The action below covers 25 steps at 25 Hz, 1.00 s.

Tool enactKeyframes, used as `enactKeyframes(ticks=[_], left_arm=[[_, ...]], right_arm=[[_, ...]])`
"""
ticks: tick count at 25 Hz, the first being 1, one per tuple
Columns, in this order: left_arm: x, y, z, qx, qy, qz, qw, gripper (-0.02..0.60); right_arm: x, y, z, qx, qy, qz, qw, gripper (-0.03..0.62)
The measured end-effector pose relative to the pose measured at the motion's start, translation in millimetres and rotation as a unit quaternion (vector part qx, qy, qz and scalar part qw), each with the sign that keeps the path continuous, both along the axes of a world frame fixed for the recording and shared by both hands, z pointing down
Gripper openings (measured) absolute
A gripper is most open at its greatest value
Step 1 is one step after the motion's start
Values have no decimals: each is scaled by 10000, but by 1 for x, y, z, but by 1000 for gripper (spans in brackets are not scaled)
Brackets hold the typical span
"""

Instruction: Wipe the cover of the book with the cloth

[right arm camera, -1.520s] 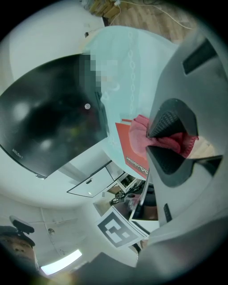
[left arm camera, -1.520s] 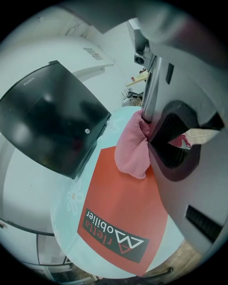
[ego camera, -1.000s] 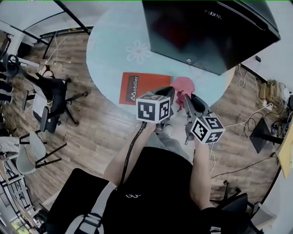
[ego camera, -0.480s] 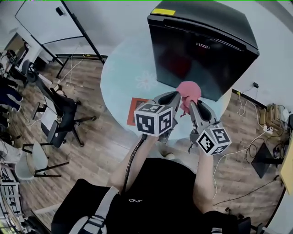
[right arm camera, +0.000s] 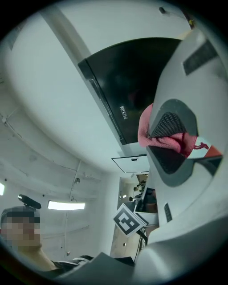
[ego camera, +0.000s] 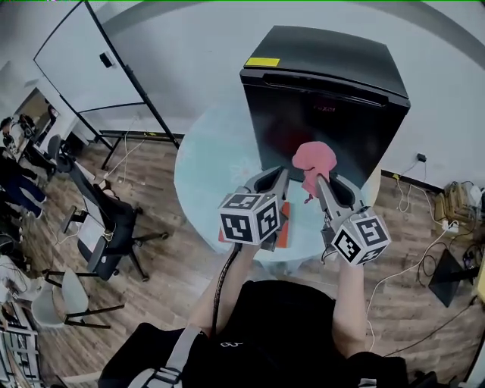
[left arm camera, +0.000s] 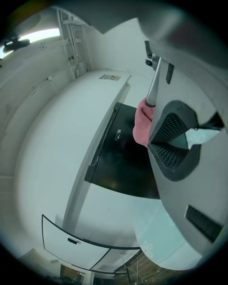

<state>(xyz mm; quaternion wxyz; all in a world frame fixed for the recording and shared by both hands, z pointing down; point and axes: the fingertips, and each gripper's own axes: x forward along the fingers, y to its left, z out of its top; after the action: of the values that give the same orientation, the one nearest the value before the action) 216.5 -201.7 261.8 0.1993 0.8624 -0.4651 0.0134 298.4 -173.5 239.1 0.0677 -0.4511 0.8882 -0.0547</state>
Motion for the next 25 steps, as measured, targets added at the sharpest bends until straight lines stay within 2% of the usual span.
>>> enactKeyframes(ticks=[3,8,15,19,25], left_arm=[[5,-5,-6,77,49,56,9999,14],[11,-12,-4,-84,387,145,9991,14],[23,-20,-3,-124,389,159,9990,14],[31,-17,7,-326,551,221,9977,14],[39,-9,23,-522,490,217,9972,14]], right_arm=[[3,-3,-7,64,61,13,10000,58],[5,-10,-5,46,263,85,9996,58],[18,-13,-14,77,116,94,9999,58],[25,-13,-9,22,92,94,9999,58],[37,-8,-6,-48,-21,86,9999,58]])
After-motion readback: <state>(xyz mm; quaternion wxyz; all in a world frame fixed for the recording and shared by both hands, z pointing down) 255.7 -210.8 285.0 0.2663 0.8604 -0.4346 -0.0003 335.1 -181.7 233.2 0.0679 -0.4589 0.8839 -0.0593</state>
